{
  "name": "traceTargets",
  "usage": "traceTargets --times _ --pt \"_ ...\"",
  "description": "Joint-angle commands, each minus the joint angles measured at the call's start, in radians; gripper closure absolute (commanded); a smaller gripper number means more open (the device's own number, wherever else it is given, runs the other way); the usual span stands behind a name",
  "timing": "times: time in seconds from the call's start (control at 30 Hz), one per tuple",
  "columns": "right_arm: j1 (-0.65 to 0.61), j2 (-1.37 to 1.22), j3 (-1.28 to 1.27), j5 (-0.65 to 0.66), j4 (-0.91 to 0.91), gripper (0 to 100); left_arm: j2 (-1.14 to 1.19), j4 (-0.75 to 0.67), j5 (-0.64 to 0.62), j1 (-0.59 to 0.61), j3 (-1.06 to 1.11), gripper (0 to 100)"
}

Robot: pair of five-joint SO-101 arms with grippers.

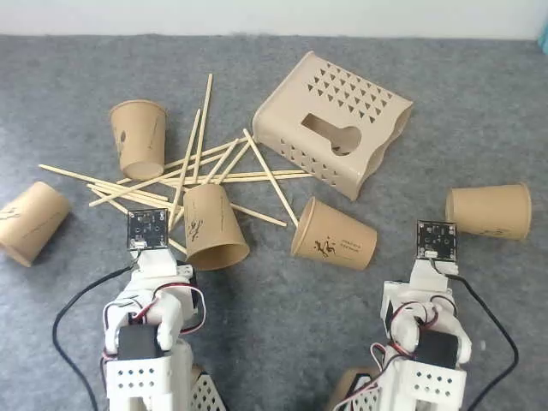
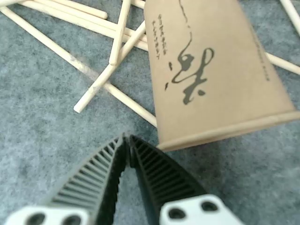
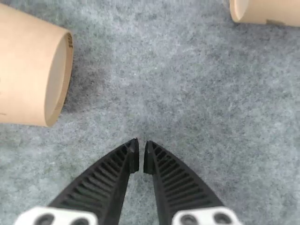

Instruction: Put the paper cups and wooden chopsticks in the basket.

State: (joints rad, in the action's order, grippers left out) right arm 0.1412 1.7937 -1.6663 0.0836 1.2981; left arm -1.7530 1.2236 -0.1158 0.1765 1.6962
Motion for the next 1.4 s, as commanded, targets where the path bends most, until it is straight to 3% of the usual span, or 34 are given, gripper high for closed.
traceTargets --times 0.0,0.6,0.83,1.0,1.2,1.37 --pt "0.010 0.019 -0.017 0.009 0.001 96.1 -0.015 -0.002 0.008 -0.008 -0.012 99" --pt "0.010 0.019 -0.017 0.009 0.001 96.1 -0.015 -0.002 0.009 -0.012 -0.012 99" --pt "0.008 0.019 -0.017 0.008 -0.001 96.1 -0.015 -0.003 0.011 -0.069 -0.013 99" --pt "0.016 0.021 -0.012 0.003 -0.013 95.7 -0.015 0.000 0.012 -0.034 -0.068 99" --pt "0.108 0.021 -0.011 0.011 -0.042 95.7 -0.015 -0.003 0.012 0.071 -0.139 99" --pt "0.240 0.021 -0.015 0.032 -0.045 95.7 -0.015 0.003 0.034 0.087 -0.243 98"
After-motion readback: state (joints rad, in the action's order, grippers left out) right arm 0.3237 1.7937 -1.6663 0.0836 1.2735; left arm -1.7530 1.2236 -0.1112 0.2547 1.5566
